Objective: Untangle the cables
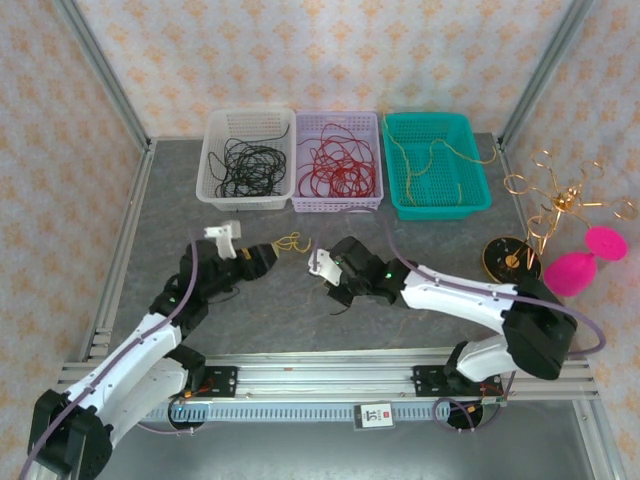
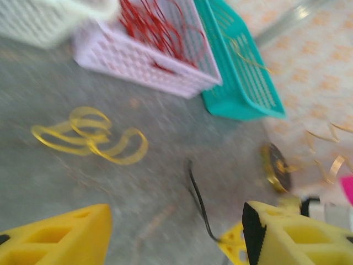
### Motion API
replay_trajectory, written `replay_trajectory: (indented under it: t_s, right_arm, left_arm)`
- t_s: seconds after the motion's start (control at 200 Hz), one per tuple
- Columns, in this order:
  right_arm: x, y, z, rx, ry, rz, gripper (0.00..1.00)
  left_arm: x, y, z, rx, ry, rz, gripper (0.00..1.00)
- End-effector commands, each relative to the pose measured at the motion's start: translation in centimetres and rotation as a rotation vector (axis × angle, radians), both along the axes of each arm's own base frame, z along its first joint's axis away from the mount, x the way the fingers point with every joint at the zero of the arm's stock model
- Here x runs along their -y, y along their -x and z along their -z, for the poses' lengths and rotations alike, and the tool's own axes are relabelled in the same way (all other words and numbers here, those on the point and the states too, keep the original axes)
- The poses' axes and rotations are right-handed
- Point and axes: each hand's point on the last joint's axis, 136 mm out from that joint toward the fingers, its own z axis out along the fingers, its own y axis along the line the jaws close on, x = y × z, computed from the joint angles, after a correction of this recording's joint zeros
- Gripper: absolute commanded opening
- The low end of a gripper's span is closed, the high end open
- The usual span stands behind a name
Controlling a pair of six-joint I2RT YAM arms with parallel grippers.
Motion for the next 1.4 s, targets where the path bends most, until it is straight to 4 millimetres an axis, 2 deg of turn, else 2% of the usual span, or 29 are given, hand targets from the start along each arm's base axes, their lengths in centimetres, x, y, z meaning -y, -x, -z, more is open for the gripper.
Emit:
replay_trajectory:
  t_s: [0.0, 0.185, 0.385, 0.551, 0.646, 0.806, 0.966, 1.011, 1.051, 1.106, 1.156, 1.201, 1.256, 1.276, 1.396]
  right_arm:
    - [-1.2, 0.3, -1.8, 0.030, -0.120, -0.007, 0.00]
    - [-1.6, 0.8, -2.4, 0.031, -0.159, -0.025, 0.00]
    - [-2.1, 1.0, -2.5, 0.025, -0.169, -0.035, 0.00]
    - [-2.3, 1.3, -2.6, 0.021, -0.175, -0.046, 0.00]
    - [-2.2, 1.4, -2.6, 0.017, -0.172, -0.047, 0.00]
    - [-2.1, 1.8, -2.7, 0.014, -0.183, -0.051, 0.00]
    - [-2.0, 2.0, -3.1, 0.017, -0.195, -0.052, 0.00]
    - [-1.8, 2.0, -3.2, 0.018, -0.199, -0.046, 0.00]
    - [-1.7, 2.0, -3.3, 0.020, -0.202, -0.042, 0.01]
    - [-1.4, 2.1, -3.3, 0.020, -0.209, -0.034, 0.14]
    - [-1.2, 2.3, -3.4, 0.021, -0.222, -0.029, 0.32]
    - [-1.0, 2.5, -3.5, 0.024, -0.236, -0.024, 0.39]
    - [-0.8, 2.4, -3.1, 0.025, -0.239, -0.010, 0.43]
    - [-0.7, 2.3, -4.0, 0.044, -0.266, -0.003, 0.44]
    - [-0.2, 1.3, -4.3, 0.081, -0.299, 0.069, 0.46]
  left_arm:
    - [3.1, 0.6, -3.6, 0.037, 0.239, 0.070, 0.65]
    - [4.8, 0.6, -2.4, -0.012, 0.281, 0.088, 0.65]
    - [8.4, 1.3, -1.1, -0.050, 0.282, 0.164, 0.59]
    - [10.1, 1.1, 0.3, -0.080, 0.277, 0.189, 0.58]
    - [10.4, 0.5, 0.7, -0.083, 0.269, 0.179, 0.49]
    - [10.4, -0.5, 1.2, -0.077, 0.241, 0.138, 0.24]
    - [10.5, -1.4, 1.2, -0.063, 0.222, 0.113, 0.05]
    - [10.3, -1.6, 0.8, -0.048, 0.212, 0.103, 0.00]
    - [10.2, -1.8, 0.1, -0.020, 0.205, 0.092, 0.00]
    - [9.7, -1.9, -1.1, 0.024, 0.187, 0.075, 0.00]
    - [9.2, -2.2, -2.2, 0.058, 0.150, 0.060, 0.00]
    - [8.8, -2.3, -3.5, 0.097, 0.108, 0.051, 0.00]
    - [8.5, -2.4, -5.2, 0.143, 0.063, 0.051, 0.00]
    - [8.3, -2.4, -5.8, 0.157, 0.051, 0.048, 0.00]
    - [7.2, -2.9, -9.6, 0.246, -0.030, 0.027, 0.00]
